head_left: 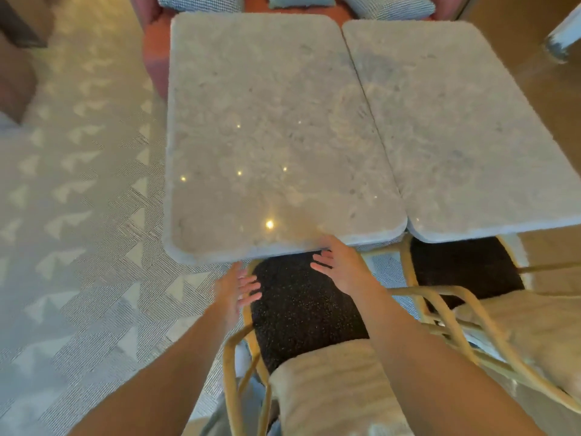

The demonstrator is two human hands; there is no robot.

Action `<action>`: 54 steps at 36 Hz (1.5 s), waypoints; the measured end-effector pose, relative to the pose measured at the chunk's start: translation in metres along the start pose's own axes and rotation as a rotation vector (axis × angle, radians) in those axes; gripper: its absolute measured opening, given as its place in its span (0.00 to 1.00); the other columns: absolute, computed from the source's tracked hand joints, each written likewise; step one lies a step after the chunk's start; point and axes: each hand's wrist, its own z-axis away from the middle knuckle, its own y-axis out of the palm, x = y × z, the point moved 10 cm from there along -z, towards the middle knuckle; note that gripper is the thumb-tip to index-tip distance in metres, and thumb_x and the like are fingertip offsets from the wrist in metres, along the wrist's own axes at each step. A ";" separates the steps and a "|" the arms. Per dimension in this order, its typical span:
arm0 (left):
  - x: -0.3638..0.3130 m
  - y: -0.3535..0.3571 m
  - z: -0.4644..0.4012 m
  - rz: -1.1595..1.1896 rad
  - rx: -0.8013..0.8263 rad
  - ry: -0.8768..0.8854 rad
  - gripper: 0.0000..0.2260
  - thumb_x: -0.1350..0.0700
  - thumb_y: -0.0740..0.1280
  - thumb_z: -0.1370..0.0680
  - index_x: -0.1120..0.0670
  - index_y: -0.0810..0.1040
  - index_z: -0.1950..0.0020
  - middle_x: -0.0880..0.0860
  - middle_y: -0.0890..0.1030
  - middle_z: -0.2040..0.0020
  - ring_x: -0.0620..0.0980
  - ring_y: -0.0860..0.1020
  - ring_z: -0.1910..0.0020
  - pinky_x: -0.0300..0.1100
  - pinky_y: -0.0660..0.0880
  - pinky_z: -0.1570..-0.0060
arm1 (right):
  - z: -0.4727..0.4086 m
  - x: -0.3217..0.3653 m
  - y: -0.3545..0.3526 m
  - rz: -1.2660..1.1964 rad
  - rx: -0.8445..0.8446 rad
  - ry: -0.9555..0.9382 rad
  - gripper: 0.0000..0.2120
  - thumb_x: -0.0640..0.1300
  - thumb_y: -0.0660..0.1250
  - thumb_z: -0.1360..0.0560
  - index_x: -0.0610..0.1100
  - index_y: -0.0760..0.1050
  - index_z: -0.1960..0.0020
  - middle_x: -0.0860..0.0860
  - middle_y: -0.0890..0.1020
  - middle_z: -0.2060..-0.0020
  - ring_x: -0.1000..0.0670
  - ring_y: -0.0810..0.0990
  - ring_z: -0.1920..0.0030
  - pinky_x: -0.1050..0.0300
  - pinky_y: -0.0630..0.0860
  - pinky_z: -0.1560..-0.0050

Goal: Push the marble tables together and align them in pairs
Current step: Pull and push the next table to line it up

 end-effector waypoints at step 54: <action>0.001 0.023 -0.075 0.676 -0.091 0.251 0.19 0.49 0.74 0.25 0.57 0.77 0.39 0.56 0.86 0.48 0.50 0.87 0.55 0.43 0.82 0.66 | -0.057 -0.014 -0.025 -0.495 0.018 -0.004 0.21 0.39 0.72 0.24 0.40 0.72 0.34 0.41 0.81 0.38 0.42 0.80 0.37 0.41 0.74 0.32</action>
